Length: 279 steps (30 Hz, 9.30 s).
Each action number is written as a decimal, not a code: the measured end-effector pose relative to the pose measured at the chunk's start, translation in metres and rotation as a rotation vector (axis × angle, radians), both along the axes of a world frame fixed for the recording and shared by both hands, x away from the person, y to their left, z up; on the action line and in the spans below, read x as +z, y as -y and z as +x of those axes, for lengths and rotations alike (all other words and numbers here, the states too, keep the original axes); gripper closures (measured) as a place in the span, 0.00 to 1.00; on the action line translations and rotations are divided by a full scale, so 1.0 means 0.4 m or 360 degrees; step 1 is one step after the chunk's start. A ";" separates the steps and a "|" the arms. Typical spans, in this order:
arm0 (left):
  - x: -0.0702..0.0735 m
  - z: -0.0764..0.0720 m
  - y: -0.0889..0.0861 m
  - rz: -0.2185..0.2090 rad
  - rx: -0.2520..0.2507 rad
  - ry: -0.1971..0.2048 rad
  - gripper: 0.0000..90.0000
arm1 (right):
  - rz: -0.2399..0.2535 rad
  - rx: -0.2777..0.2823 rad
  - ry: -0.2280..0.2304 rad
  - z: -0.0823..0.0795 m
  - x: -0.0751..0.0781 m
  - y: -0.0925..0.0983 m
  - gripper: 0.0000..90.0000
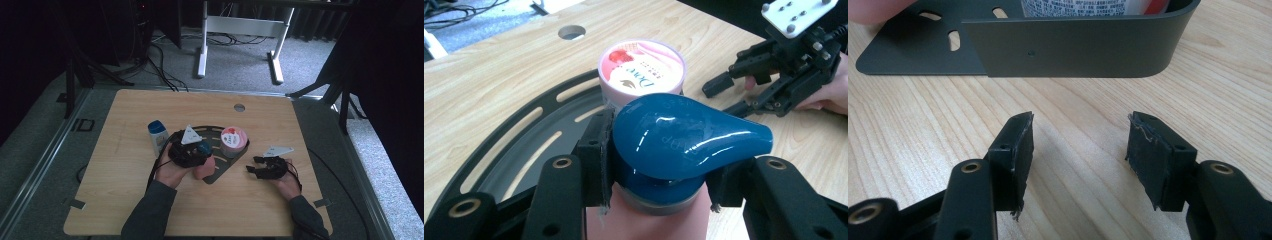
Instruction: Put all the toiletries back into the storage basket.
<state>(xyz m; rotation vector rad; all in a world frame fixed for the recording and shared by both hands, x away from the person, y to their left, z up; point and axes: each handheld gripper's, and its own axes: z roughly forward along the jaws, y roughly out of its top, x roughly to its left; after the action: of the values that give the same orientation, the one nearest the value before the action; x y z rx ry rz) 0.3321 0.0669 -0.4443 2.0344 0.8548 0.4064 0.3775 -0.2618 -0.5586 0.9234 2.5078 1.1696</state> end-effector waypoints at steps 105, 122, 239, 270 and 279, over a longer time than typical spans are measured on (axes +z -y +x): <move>-0.011 0.224 0.062 0.0033 0.0332 0.0046 0.59 | -0.0031 0.0009 0.0024 -0.003 0.000 -0.006 0.48; -0.042 0.259 0.069 0.0024 0.0373 0.0014 0.59 | -0.0031 0.0009 0.0022 -0.003 0.000 -0.006 0.48; -0.033 0.151 -0.036 0.0119 0.0193 -0.0050 0.48 | -0.0028 0.0013 0.0021 -0.003 0.000 -0.005 0.48; 0.003 0.079 -0.106 0.0120 0.0103 -0.0055 0.51 | -0.0031 0.0012 0.0024 -0.003 0.000 -0.006 0.48; 0.008 0.065 -0.122 0.0135 0.0113 -0.0055 0.49 | -0.0032 0.0012 0.0023 -0.003 0.000 -0.006 0.48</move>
<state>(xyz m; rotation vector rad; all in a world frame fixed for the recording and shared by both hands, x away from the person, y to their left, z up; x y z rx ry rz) 0.3580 0.1156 -0.4410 2.0986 0.9469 0.4549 0.3762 -0.2594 -0.5585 0.8983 2.5089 1.1473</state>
